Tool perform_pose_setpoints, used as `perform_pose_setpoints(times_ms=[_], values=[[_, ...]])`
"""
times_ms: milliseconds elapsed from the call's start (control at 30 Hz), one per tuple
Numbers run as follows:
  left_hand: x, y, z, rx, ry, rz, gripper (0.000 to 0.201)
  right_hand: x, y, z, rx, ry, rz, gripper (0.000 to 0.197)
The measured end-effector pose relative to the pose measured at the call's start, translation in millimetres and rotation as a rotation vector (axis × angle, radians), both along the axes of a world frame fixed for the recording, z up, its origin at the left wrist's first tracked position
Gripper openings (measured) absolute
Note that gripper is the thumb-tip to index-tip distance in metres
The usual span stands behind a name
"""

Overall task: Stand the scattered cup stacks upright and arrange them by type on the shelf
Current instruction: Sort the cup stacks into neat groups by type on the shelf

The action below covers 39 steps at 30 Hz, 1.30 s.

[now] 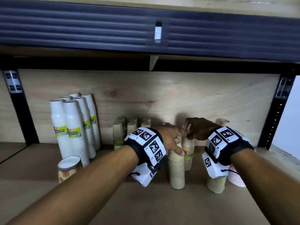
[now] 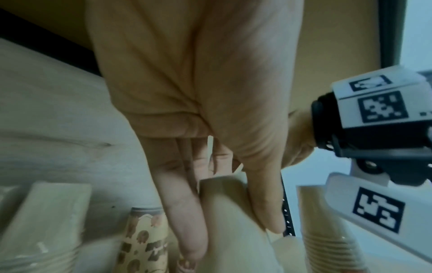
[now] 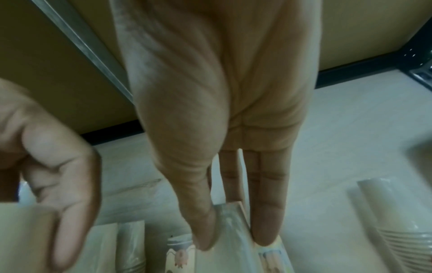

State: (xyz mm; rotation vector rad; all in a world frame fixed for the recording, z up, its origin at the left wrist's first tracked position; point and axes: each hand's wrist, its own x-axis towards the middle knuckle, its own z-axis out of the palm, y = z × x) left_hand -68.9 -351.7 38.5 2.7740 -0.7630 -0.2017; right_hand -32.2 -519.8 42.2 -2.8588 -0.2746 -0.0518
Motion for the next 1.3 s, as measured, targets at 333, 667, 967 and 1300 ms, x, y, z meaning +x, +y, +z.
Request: perform_pose_setpoints(times_ms=[333, 667, 967, 1300], values=[[14, 103, 36, 0.108, -0.257, 0.368, 0.054, -1, 57, 19, 0.097, 0.076, 0.182, 0.023], [37, 132, 7, -0.026, -0.222, 0.496, 0.048, 3, 117, 4, 0.080, -0.052, 0.285, 0.028], [53, 134, -7, -0.111, -0.049, 0.430, 0.044, 1, 124, -2, 0.135, -0.034, 0.281, 0.034], [46, 129, -21, -0.132, -0.203, 0.455, 0.050, 12, 141, -14, 0.130, -0.052, 0.247, 0.020]])
